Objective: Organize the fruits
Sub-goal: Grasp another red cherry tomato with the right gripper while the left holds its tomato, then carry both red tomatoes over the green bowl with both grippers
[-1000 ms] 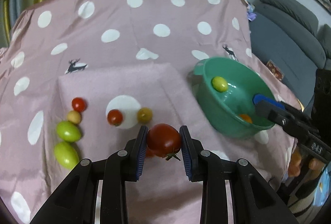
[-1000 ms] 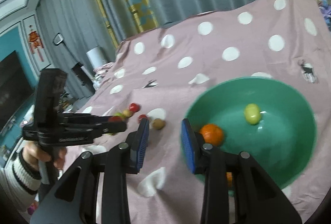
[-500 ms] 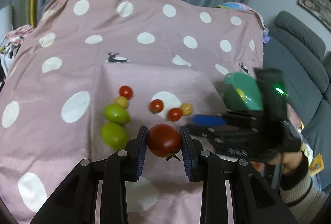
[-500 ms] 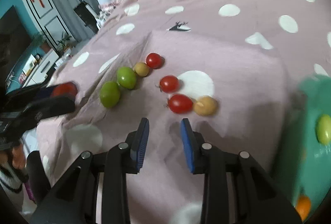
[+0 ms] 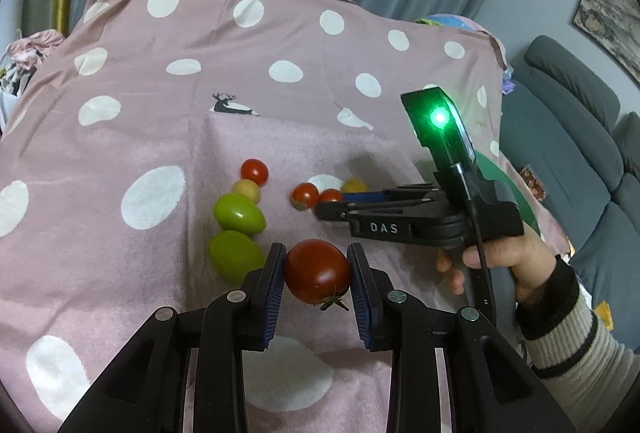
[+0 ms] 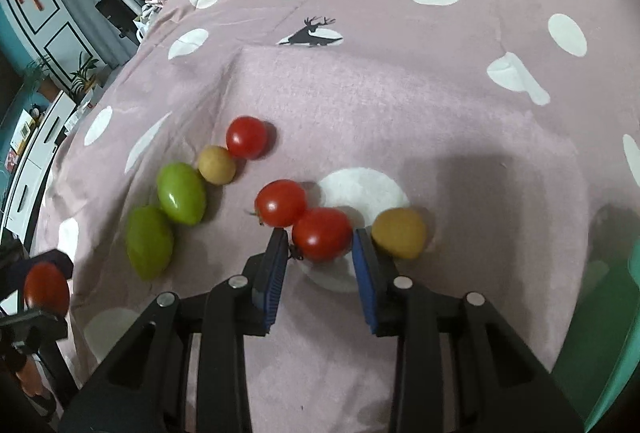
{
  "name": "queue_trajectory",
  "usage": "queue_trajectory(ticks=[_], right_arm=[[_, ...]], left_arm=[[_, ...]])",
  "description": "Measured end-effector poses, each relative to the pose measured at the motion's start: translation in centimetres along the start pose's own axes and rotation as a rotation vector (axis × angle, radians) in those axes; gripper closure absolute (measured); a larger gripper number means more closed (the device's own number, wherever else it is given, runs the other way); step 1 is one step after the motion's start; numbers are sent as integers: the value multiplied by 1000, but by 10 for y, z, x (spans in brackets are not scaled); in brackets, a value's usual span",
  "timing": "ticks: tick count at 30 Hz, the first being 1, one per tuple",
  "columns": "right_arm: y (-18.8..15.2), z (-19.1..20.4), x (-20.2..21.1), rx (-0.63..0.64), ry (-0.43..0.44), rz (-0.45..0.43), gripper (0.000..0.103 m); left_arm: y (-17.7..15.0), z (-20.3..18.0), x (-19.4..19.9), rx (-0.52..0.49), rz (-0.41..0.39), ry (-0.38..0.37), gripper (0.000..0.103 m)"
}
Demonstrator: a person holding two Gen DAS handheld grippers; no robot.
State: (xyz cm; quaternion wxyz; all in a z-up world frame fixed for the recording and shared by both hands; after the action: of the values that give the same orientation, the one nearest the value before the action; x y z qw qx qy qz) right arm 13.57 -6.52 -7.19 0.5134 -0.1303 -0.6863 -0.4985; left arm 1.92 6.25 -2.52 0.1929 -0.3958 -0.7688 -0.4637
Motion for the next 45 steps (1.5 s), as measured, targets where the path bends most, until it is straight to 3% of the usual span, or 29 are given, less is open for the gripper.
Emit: queue_trajectory(ticks=[16,18,19,20,24,36,45], right_arm=[[24,-1,-15,19,-18,17,63],[27,0,-17,31,-33,18,65],[28,0,-17,34,-37,17,74],[29,0,-18,40,-40,19,76],[28,-2,-15,42,-40,12,76],[-13,1,62,-18,35,-183,76],[-54,1,128,-54,21,-349,76]], left_arm=[[-2,7,0,19,10,-14,72],[-2,7,0,21,11,-14,72],[-2,8,0,24,13,-14,72],[-3,8,0,24,14,-12,72],[-2,9,-1,24,14,-12,72],[-6,-8,-2,-1,17,-21,72],[-5,-42,-11,-49,35,-35,72]])
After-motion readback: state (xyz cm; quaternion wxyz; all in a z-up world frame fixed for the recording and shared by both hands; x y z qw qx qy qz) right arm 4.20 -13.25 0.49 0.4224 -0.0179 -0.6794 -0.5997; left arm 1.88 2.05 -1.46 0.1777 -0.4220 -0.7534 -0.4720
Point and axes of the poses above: each gripper's, at about its wrist camera, not at the fingertips, and x roughly against the way its jaws point, z to its left, y to its top, the point moved 4 cm from there along -x, roughly the way its jaws point, and after that the axes turned 14 degrees about x, right-handed, at the moved point
